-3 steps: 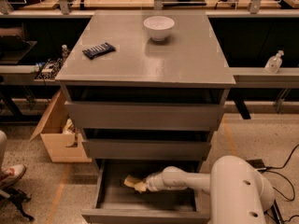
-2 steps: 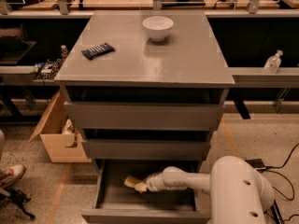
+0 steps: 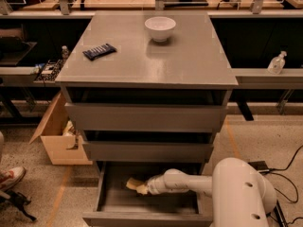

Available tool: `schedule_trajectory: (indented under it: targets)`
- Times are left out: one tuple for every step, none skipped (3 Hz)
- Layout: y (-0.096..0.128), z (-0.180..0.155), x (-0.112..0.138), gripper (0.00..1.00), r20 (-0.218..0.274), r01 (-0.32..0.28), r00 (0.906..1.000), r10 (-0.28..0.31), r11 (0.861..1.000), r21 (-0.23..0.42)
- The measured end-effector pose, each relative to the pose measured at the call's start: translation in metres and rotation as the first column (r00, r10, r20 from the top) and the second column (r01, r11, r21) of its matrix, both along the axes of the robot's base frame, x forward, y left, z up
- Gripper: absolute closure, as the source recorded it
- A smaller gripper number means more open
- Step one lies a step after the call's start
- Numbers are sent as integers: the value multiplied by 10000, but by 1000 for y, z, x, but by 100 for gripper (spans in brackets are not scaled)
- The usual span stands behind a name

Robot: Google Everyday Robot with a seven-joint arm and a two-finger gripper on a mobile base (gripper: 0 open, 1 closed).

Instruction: Place sponge into bottom drawer

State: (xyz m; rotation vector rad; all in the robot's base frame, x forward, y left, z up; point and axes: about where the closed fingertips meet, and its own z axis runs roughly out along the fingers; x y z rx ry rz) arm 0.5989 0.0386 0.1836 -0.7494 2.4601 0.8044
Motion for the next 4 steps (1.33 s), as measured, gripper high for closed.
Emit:
schedule_trajectory:
  targets:
    - [2,-1,-1,13,-20,-19,10000,19,10000,9]
    - [3,-1,-3,0,-21,-32,10000,32,10000,16]
    - [-15,-1,-9,0,-26,499,9987,-499,9987,-69]
    - [-60,8,-22,0,-71,1976,9803,-1976,9802,131]
